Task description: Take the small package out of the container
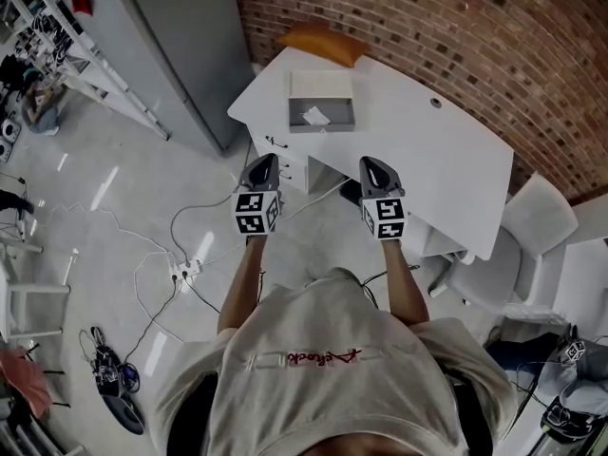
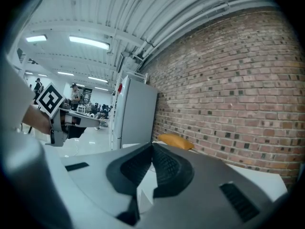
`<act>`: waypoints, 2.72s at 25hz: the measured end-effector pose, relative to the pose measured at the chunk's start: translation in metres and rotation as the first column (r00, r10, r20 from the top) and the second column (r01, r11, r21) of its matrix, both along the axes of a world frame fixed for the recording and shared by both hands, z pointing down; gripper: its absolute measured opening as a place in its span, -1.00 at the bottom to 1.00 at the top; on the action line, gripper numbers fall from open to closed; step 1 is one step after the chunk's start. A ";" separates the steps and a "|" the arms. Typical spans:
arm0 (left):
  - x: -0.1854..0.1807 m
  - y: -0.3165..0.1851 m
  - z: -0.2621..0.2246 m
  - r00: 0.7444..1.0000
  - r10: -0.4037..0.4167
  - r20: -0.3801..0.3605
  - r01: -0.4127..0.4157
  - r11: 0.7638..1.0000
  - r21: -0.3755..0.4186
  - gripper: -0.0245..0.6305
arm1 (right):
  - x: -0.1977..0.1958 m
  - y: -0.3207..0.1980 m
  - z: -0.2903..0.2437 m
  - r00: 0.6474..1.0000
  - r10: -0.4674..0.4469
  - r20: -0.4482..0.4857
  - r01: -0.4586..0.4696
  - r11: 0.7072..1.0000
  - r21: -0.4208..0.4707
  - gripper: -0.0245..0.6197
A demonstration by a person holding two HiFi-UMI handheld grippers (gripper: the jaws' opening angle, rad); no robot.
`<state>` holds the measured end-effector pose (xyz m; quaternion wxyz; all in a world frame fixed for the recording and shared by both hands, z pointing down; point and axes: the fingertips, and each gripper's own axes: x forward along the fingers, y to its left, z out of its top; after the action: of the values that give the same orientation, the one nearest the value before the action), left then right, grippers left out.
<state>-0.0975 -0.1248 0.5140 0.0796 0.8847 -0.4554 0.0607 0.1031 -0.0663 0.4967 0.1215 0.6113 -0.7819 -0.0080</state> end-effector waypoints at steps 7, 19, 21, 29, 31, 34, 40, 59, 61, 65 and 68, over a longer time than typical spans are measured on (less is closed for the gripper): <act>-0.004 0.003 0.013 1.000 -0.003 0.011 0.003 1.000 -0.030 -0.90 | -0.002 0.004 0.014 1.000 -0.009 -0.003 0.009 0.999 -0.033 -0.89; 0.002 -0.028 0.025 1.000 -0.008 0.021 0.008 0.999 -0.038 -0.90 | 0.000 -0.033 0.025 1.000 -0.026 0.010 0.027 0.999 -0.035 -0.89; 0.004 -0.043 0.024 1.000 -0.009 0.020 0.010 0.999 -0.034 -0.90 | 0.001 -0.048 0.024 1.000 -0.028 0.010 0.028 0.999 -0.029 -0.89; 0.024 -0.113 0.018 1.000 -0.012 0.028 0.013 1.000 -0.029 -0.90 | 0.017 -0.119 0.021 0.999 -0.037 0.020 0.038 0.999 -0.021 -0.89; 0.030 -0.131 0.015 0.999 -0.013 0.029 0.014 1.000 -0.028 -0.90 | 0.021 -0.139 0.017 0.999 -0.044 0.021 0.045 0.999 -0.020 -0.89; 0.040 -0.160 0.009 0.999 -0.019 0.029 0.020 0.999 -0.028 -0.90 | 0.028 -0.170 0.009 0.998 -0.056 0.021 0.056 0.998 -0.010 -0.89; 0.055 -0.216 0.004 0.999 -0.036 0.029 0.037 0.999 -0.028 -0.90 | 0.043 -0.230 0.003 0.997 -0.070 0.024 0.070 0.997 -0.010 -0.89; 0.094 -0.337 0.012 0.996 -0.076 0.050 0.078 0.996 -0.047 -0.90 | 0.078 -0.362 0.013 0.991 -0.129 0.041 0.130 0.991 -0.030 -0.89; 0.093 -0.341 0.015 0.995 -0.083 0.054 0.086 0.995 -0.054 -0.90 | 0.078 -0.367 0.018 0.990 -0.135 0.046 0.137 0.990 -0.040 -0.89; 0.089 -0.347 0.021 0.994 -0.092 0.066 0.096 0.993 -0.066 -0.90 | 0.075 -0.376 0.027 0.988 -0.146 0.055 0.149 0.987 -0.059 -0.89; 0.082 -0.347 0.027 0.992 -0.098 0.074 0.104 0.991 -0.081 -0.90 | 0.065 -0.378 0.035 0.985 -0.161 0.062 0.166 0.983 -0.076 -0.89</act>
<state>-0.0156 -0.4720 0.5413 0.1038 0.8536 -0.4993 0.1066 0.1685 -0.4439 0.5315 0.1231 0.5397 -0.8323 0.0307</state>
